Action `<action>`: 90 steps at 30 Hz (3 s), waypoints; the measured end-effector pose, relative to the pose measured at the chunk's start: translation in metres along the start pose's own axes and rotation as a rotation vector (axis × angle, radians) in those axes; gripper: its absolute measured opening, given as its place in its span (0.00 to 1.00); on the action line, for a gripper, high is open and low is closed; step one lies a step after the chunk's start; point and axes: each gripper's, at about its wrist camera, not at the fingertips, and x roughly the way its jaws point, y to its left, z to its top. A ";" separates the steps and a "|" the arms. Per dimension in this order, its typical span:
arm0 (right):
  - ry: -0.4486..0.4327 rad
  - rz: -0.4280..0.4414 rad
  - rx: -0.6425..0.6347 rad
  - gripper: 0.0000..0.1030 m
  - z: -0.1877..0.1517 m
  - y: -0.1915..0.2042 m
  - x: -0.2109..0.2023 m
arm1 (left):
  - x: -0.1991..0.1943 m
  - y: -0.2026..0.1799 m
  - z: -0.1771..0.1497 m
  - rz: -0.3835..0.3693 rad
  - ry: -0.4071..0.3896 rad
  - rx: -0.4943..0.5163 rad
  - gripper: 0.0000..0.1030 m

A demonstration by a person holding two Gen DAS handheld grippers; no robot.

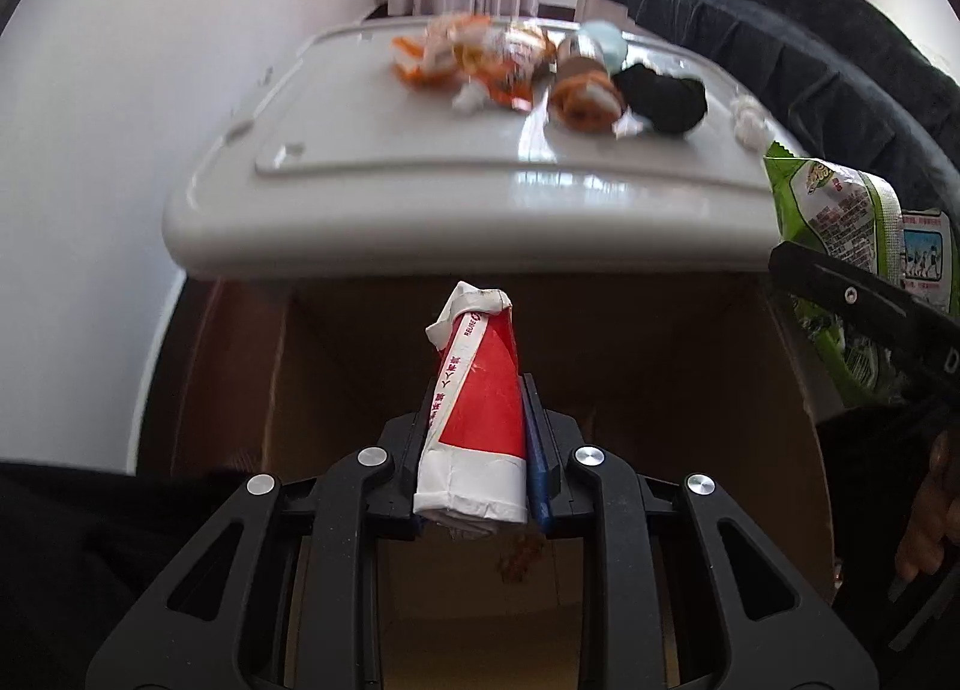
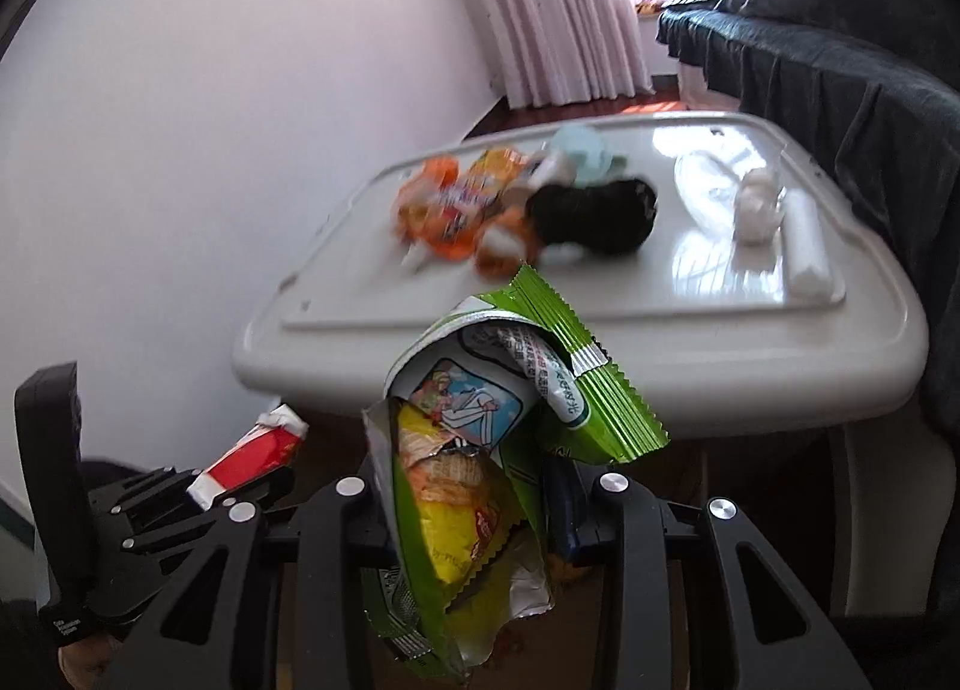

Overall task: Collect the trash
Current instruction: 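Drop the toothpaste tube into the box with the left gripper while the right drops the snack bag, then grasp the black sock with the right gripper and the orange sock with the left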

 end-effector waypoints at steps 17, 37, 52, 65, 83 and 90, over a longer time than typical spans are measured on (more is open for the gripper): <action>0.261 -0.065 0.094 0.48 -0.057 0.000 0.055 | 0.051 0.013 -0.028 0.002 0.172 -0.023 0.33; 0.057 -0.090 0.168 0.65 0.028 -0.035 0.012 | 0.030 0.010 -0.021 0.004 0.093 -0.043 0.76; 0.041 0.013 0.696 0.80 0.171 -0.110 0.079 | 0.033 0.001 -0.023 -0.025 0.073 -0.002 0.76; 0.131 -0.364 0.781 0.53 0.186 -0.104 0.138 | 0.025 0.015 -0.014 -0.085 0.050 -0.073 0.76; -0.002 -0.169 0.351 0.42 0.118 -0.113 0.020 | 0.032 0.007 -0.008 -0.140 0.041 -0.085 0.76; -0.121 -0.187 0.222 0.42 0.115 -0.102 -0.012 | 0.023 -0.019 0.052 -0.109 -0.066 -0.030 0.76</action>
